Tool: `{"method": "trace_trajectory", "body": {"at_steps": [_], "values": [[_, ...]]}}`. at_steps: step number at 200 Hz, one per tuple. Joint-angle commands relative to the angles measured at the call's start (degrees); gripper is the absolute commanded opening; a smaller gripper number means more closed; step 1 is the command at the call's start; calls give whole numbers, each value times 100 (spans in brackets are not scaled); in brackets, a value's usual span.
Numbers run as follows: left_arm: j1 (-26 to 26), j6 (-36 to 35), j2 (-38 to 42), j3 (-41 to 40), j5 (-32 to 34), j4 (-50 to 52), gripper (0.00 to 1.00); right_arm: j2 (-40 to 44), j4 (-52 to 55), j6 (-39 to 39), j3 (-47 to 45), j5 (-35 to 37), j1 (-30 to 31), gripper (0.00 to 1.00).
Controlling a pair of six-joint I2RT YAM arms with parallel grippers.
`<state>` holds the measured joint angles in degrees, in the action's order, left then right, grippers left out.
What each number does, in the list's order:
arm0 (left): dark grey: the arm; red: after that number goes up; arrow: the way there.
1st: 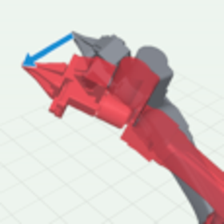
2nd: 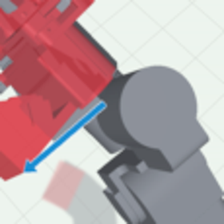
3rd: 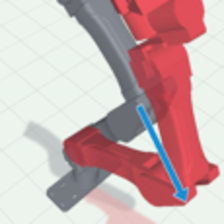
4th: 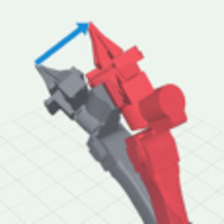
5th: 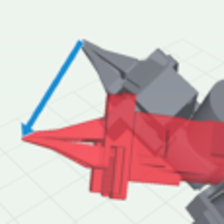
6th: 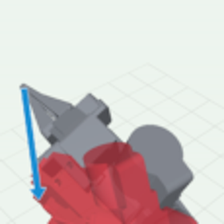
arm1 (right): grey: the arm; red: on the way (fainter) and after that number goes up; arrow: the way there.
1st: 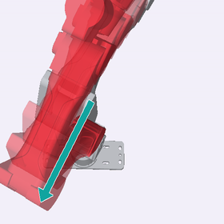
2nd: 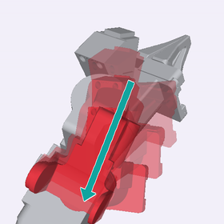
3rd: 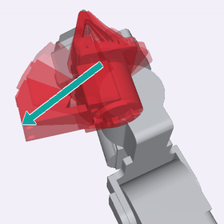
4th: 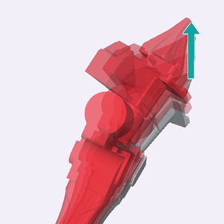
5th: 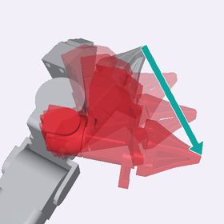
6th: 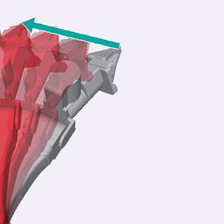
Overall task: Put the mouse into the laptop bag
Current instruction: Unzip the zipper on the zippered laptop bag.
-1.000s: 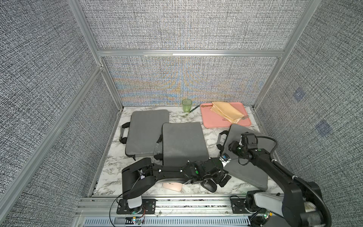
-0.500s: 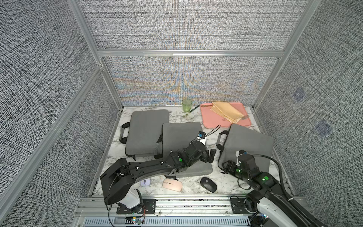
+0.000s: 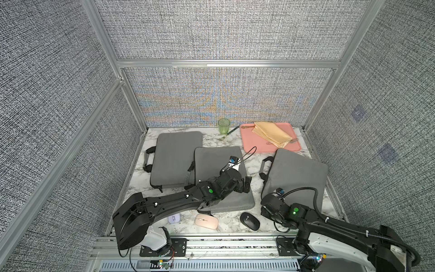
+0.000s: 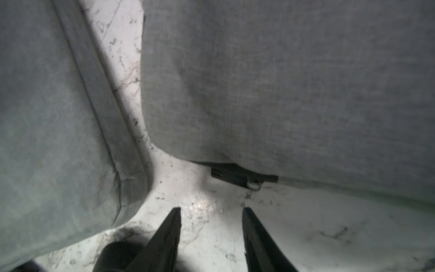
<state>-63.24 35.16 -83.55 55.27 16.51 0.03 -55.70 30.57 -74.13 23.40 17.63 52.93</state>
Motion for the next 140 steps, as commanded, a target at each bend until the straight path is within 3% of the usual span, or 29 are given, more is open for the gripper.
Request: {"method": "trace_trajectory", "body": {"at_steps": [1, 46, 140], "values": [[5, -9, 31, 37, 80, 39, 99, -437, 546, -552, 286, 620, 31, 45], [14, -16, 124, -20, 115, 19, 99, -730, 670, -745, 361, 1038, 23, 44], [23, 35, 173, -68, 150, 76, 99, -1482, -286, -195, 434, 689, -230, 44]]}}
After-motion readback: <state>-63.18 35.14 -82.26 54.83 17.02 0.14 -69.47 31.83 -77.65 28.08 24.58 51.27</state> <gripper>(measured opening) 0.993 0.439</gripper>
